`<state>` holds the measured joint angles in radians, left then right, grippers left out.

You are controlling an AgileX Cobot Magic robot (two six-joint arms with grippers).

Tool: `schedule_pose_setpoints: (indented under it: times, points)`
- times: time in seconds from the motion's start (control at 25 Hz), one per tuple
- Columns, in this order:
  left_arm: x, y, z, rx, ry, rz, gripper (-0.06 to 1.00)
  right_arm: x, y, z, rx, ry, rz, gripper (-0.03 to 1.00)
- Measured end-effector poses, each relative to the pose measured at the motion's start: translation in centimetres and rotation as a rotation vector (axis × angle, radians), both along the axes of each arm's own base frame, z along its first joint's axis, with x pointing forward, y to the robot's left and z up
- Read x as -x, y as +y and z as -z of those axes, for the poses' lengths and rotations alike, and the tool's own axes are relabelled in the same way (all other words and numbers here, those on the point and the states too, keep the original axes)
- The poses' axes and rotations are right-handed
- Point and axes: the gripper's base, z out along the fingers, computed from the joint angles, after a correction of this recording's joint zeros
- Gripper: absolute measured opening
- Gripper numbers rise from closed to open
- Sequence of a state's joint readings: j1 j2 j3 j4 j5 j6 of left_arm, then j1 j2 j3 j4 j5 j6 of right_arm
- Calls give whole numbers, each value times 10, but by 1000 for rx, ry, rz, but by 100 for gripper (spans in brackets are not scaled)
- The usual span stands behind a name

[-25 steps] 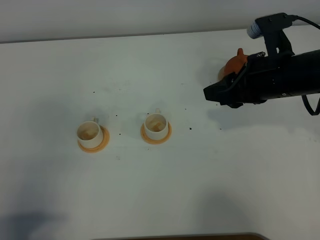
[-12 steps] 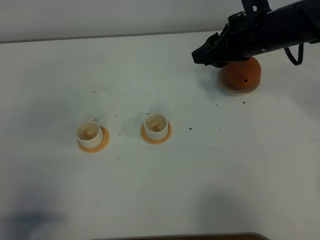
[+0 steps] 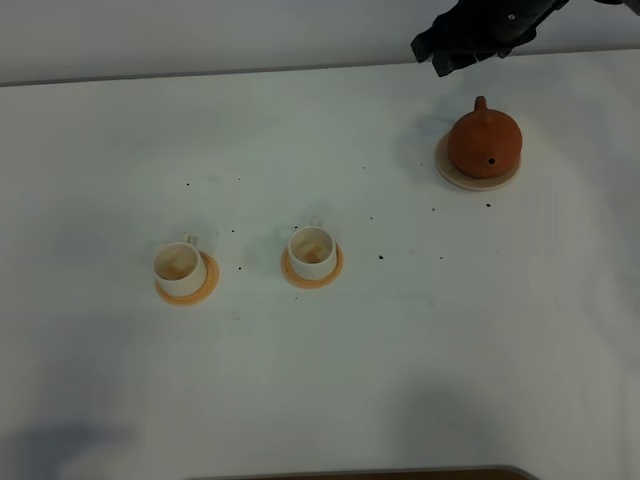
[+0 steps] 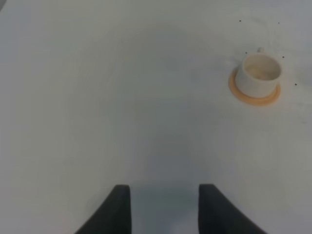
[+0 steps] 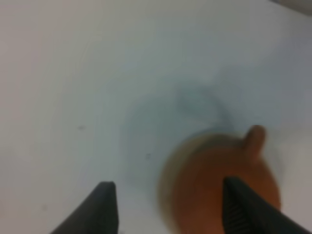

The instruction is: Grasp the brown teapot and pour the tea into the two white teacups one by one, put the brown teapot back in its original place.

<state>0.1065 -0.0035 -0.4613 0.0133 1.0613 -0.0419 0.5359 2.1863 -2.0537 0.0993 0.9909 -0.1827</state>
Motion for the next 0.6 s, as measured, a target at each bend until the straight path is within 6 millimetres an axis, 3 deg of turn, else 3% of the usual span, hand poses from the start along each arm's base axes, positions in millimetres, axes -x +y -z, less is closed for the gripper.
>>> schedule_pose_setpoints:
  times: [0.2,0.6]
  points:
    - [0,0,0,1,0,-1,37,-22,9,19,21,7,47,50]
    - [0,0,0,1,0,-1,37,-55,9,86,186,-13,163,50]
